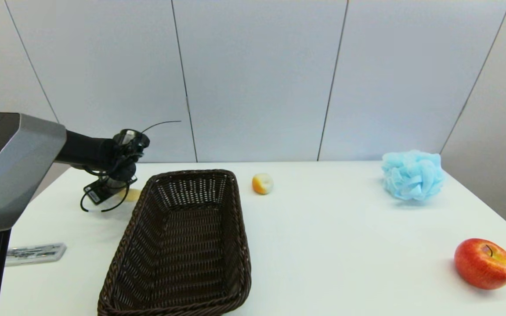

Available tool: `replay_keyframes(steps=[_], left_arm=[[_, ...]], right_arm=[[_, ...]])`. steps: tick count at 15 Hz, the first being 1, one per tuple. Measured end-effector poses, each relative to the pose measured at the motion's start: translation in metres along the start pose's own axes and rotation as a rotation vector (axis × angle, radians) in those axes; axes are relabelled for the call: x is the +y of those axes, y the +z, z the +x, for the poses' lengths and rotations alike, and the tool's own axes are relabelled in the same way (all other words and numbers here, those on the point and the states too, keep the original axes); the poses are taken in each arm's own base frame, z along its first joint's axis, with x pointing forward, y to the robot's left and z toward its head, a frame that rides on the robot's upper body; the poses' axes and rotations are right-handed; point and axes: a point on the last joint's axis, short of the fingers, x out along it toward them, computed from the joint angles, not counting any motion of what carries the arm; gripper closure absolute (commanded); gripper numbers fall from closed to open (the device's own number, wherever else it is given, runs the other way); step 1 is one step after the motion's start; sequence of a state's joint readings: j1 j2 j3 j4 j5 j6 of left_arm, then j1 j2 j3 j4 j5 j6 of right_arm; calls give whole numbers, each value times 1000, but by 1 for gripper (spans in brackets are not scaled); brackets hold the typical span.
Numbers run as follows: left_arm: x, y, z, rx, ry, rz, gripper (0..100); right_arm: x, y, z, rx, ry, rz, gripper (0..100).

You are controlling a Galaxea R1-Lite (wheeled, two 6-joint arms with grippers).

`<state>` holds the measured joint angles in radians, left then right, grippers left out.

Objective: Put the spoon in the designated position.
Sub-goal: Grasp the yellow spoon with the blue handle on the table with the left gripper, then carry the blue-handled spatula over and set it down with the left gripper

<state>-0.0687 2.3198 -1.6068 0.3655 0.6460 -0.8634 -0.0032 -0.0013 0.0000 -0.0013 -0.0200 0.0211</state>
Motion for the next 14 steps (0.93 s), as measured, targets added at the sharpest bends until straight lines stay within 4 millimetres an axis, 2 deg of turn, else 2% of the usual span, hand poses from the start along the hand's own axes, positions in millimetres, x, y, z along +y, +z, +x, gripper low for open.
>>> replay_keyframes(steps=[9, 14], left_arm=[[-4, 6, -5, -19, -20, 1, 100], [-3, 17, -22, -41, -51, 44, 100]], right_arm=[[0, 0, 0, 0, 0, 0, 0], [0, 0, 0, 0, 0, 0, 0]])
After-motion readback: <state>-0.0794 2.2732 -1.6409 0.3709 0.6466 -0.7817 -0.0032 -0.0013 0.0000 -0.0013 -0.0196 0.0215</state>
